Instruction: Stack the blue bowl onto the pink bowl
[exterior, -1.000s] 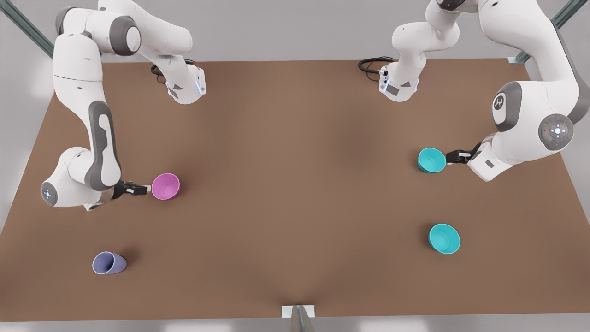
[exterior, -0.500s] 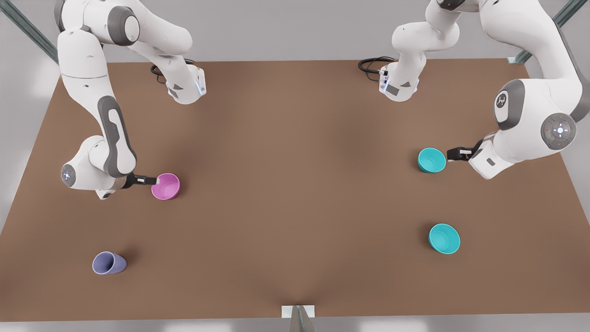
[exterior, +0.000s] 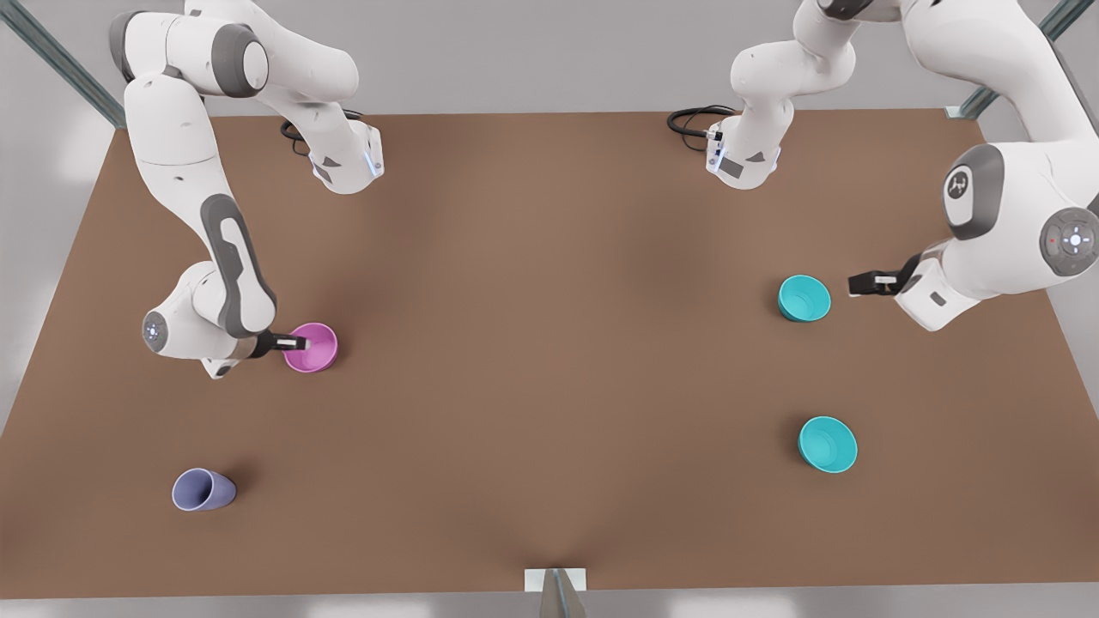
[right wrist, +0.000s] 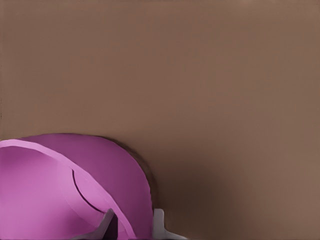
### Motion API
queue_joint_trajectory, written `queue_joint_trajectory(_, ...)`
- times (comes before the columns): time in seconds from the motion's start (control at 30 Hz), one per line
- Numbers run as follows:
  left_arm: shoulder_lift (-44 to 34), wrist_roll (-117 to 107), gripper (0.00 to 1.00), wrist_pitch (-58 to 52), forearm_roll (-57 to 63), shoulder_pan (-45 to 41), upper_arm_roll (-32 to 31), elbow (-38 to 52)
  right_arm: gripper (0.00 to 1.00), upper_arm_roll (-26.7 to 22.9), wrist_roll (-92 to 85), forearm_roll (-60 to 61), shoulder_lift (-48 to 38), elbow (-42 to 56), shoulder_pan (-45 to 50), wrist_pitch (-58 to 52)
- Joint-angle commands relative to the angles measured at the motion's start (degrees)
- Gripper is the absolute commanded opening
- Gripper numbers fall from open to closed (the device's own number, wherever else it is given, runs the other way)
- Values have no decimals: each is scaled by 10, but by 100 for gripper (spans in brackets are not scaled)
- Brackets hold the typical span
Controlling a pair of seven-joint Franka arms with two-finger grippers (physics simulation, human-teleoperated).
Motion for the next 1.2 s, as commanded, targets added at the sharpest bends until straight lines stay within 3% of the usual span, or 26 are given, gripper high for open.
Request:
queue_joint_trajectory(0.0, -1, 0, 100, -7, 0, 0, -1, 0, 21, 0, -15, -14, -1, 3, 0, 5)
queue_joint_trajectory(0.1, -1, 0, 100, -8, 0, -2, -2, 1, 21, 0, -15, -13, -6, 5, -1, 3)
queue_joint_trajectory(0.2, 1, 0, 100, -7, 0, -2, -2, 0, 21, 39, -12, 25, -22, 17, 16, 2)
queue_joint_trajectory(0.33, 0, 0, 100, -8, 0, -1, -2, 1, 21, 38, 173, 117, -50, 82, 160, -8)
queue_joint_trajectory(0.4, 1, 0, 100, -8, 0, -1, -2, 0, 21, 37, 243, 214, 10, 176, 226, -3)
queue_joint_trajectory(0.57, 1, 0, 100, -8, 0, -2, -2, 0, 21, 31, 523, 214, 189, 419, 335, 2)
queue_joint_trajectory(0.67, 1, 0, 100, -8, -1, -2, -2, -1, 21, -3, 547, 213, 245, 446, 384, 28)
queue_joint_trajectory(0.87, 5, 0, 100, -7, 0, -2, -2, -1, 21, -8, 564, 206, 274, 464, 404, 42)
queue_joint_trajectory(0.9, 6, 0, 100, -7, 0, -2, -2, -1, 100, -8, 565, 204, 279, 470, 404, 42)
queue_joint_trajectory(1.07, 8, 0, 100, -6, 0, -3, -2, 0, 100, -20, 564, 206, 258, 478, 401, 30)
queue_joint_trajectory(1.13, 8, -3, 100, -6, 1, -2, -2, 1, 100, -54, 560, 206, 231, 478, 398, -46)
queue_joint_trajectory(1.17, 8, -5, 100, -6, 5, -3, -2, 10, 100, -105, 542, 197, 209, 475, 397, -137)
